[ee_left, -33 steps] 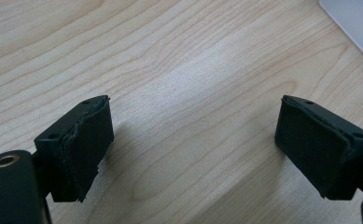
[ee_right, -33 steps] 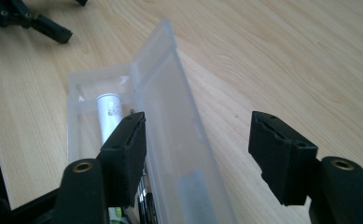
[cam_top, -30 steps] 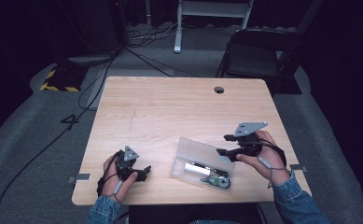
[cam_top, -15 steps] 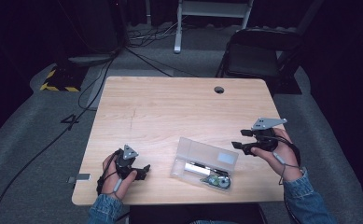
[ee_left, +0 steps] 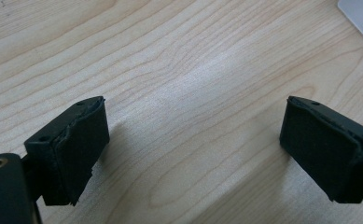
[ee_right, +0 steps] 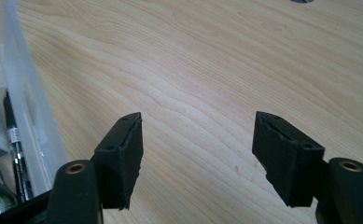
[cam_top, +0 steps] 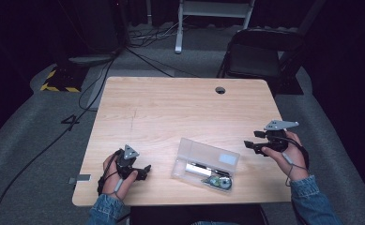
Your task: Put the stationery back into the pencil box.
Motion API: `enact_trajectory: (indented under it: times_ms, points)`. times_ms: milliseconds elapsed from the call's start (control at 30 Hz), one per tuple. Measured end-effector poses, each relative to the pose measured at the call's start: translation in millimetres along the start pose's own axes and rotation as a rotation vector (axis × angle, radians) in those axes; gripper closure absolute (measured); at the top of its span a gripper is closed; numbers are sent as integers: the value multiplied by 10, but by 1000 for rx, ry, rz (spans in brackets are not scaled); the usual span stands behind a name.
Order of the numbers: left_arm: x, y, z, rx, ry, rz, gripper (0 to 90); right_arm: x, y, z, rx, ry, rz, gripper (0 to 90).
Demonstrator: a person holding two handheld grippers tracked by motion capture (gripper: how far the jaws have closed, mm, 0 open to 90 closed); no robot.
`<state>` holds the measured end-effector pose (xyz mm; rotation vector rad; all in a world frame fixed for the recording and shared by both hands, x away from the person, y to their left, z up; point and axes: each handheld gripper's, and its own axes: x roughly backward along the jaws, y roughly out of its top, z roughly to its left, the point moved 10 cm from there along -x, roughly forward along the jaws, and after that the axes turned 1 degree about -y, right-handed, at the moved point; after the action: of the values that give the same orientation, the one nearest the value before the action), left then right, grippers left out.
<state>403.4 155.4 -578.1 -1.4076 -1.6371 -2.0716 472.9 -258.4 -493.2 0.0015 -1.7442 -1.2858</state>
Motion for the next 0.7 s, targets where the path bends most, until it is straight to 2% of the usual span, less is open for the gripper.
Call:
enact_trajectory:
  times_ms: [400, 700]
  points:
    - [0, 0, 0, -1, 0, 0, 85, -211, -269, -169, -15, -11, -4, 350]
    - [-1, 0, 0, -2, 0, 0, 85, -370, -410, -217, -15, -7, -2, 350]
